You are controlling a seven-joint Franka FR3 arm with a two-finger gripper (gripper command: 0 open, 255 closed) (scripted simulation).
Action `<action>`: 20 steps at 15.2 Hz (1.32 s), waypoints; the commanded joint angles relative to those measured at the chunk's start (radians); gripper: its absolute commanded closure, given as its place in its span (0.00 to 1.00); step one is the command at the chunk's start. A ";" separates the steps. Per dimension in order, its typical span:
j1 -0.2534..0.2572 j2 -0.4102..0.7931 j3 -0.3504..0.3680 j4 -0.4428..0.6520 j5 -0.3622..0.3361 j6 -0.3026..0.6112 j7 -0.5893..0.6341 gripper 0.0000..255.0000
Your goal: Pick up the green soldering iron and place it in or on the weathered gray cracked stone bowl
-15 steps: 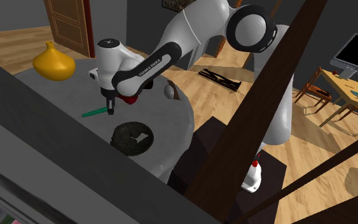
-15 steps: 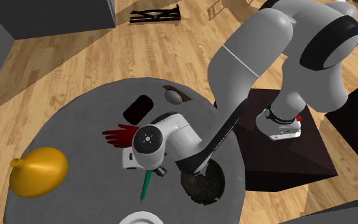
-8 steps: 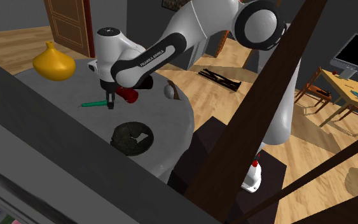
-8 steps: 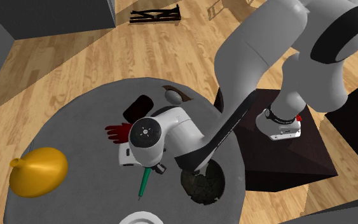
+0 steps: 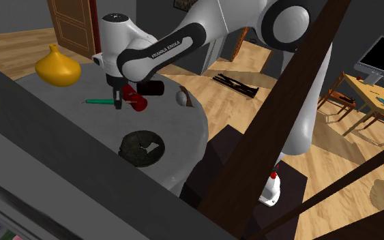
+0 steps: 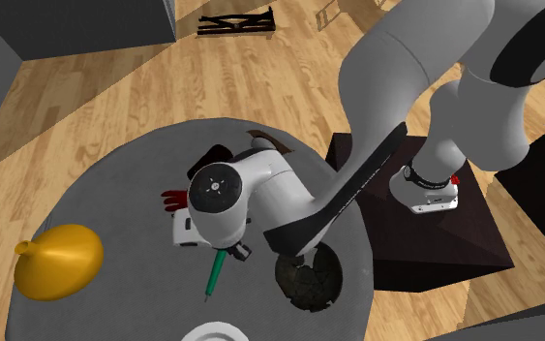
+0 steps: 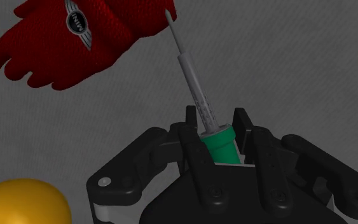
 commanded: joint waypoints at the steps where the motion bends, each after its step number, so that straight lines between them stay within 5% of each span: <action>1: -0.002 -0.017 0.004 0.005 0.008 -0.021 -0.007 1.00; 6: -0.006 -0.045 0.010 0.022 0.022 -0.065 -0.020 1.00; 20: 0.079 -0.456 0.109 -0.503 0.120 0.047 0.133 1.00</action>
